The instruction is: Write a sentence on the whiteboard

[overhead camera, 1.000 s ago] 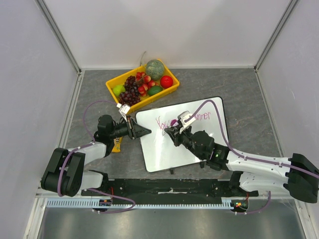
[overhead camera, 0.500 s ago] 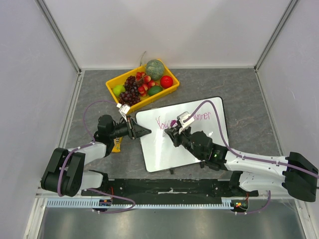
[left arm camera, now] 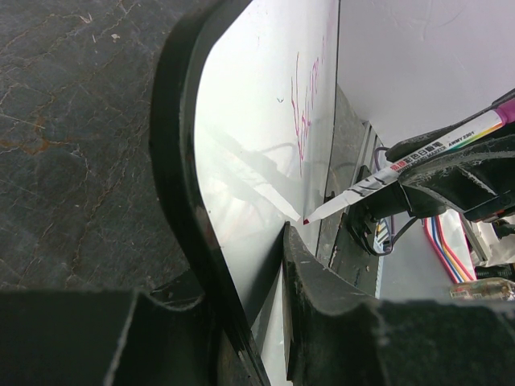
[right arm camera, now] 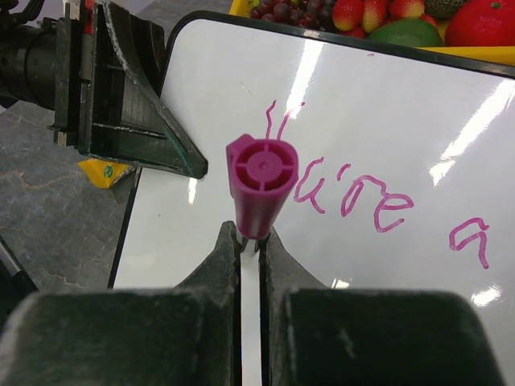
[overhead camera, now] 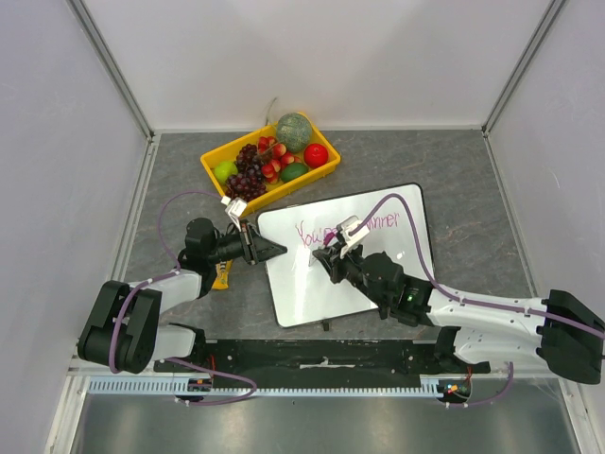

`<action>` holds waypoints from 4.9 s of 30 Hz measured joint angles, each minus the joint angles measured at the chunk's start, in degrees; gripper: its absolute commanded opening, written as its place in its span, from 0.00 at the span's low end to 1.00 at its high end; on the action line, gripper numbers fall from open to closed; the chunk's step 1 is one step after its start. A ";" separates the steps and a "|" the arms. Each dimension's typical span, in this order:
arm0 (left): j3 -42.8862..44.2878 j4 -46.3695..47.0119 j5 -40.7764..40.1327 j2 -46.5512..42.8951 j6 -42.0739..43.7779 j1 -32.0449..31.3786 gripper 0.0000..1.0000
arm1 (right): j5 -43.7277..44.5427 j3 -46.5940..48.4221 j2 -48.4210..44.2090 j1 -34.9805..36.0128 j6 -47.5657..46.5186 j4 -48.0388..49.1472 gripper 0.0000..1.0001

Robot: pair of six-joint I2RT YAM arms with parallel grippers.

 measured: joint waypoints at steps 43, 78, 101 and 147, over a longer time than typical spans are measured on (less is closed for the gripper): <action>0.02 -0.02 0.02 0.00 0.00 0.00 0.02 | 2.62 0.55 -0.11 0.44 0.24 -0.92 0.00; 0.02 -0.04 0.02 0.00 0.00 0.00 0.02 | 3.04 -1.68 -4.04 0.44 1.55 -4.15 0.00; 0.02 -0.02 0.04 0.00 0.00 0.00 0.02 | 3.10 0.66 -5.92 -2.95 1.68 -5.64 0.00; 0.02 -0.09 0.00 0.04 0.00 0.00 0.02 | -0.59 -1.09 -4.00 -3.96 4.11 -4.17 0.00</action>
